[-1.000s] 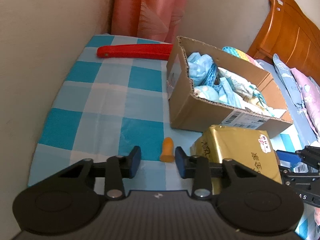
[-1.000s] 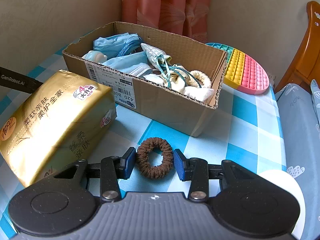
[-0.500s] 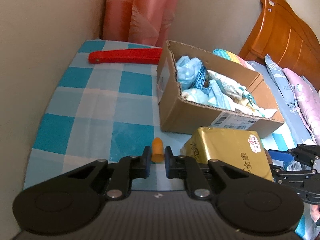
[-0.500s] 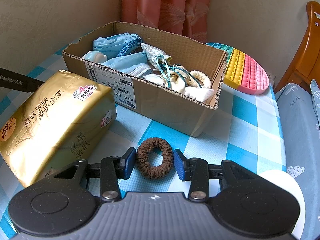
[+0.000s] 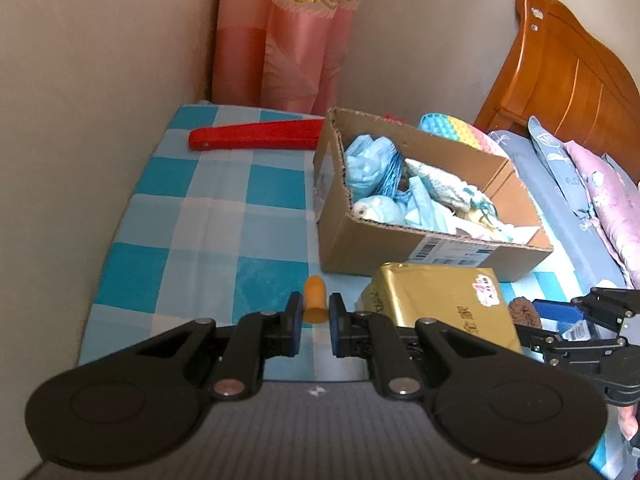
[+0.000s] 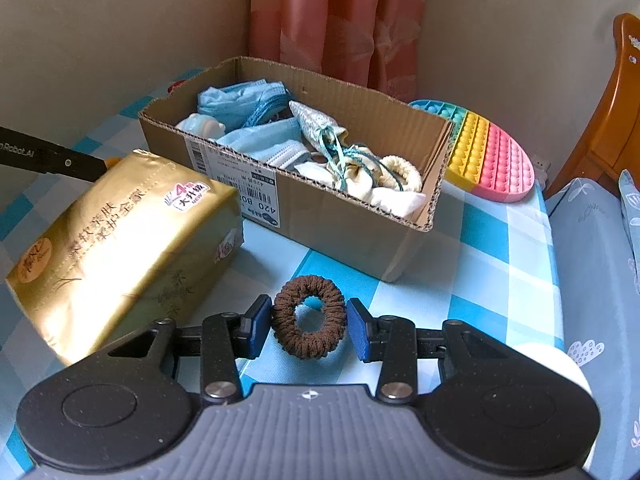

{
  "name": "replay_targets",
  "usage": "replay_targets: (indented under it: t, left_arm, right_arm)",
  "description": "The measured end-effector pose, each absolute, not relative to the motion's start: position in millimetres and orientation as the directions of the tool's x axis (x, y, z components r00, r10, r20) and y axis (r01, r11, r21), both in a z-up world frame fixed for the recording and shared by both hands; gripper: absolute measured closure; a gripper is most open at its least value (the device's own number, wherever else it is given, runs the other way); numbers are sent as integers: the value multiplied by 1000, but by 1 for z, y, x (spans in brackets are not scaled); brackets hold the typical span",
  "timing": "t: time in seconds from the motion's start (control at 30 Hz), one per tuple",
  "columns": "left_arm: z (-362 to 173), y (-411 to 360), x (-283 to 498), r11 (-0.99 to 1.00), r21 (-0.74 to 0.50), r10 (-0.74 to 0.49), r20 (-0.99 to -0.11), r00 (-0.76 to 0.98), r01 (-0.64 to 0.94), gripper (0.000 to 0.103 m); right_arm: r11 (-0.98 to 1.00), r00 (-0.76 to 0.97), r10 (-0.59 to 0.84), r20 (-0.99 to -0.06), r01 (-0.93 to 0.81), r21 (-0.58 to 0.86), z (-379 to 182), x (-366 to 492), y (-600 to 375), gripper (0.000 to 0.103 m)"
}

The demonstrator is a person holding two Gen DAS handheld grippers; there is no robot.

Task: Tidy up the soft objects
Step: 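Carry the orange plug into the box and open the left tool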

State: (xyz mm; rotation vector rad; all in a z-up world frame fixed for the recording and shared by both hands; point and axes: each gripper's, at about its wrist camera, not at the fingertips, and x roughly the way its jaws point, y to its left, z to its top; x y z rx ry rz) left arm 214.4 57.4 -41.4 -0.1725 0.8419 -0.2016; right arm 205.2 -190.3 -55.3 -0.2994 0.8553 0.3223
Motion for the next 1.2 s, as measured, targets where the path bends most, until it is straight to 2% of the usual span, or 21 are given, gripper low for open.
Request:
replay_targets:
  t: [0.27,0.57,1.07,1.13,1.2]
  left_arm:
    - [-13,50,193,966,-214,-254,-687,681,145,92]
    - [21,9,203,951,-143,-301,-640,707,276,91]
    - [25,-51,260,925,-27,-301,-658,690,378,91]
    - [24,-54,266,926,-20,-297,-654,695,377,86]
    - [22,-53,271,938,-6,-268,-647,714,346,86]
  right_arm:
    - [898,631,195,-751,-423,-123,-35,187,-197,57]
    - [871,645,245,-724,-474,-128,-13,171,-202,57]
    - [882,668,229,-708,-449,-139,-4,163,-214,57]
    - [884,672,225,-706,-446,-143,-2,162,-214,57]
    - [884,676,222,-703,-444,-147,0,161,-213,57]
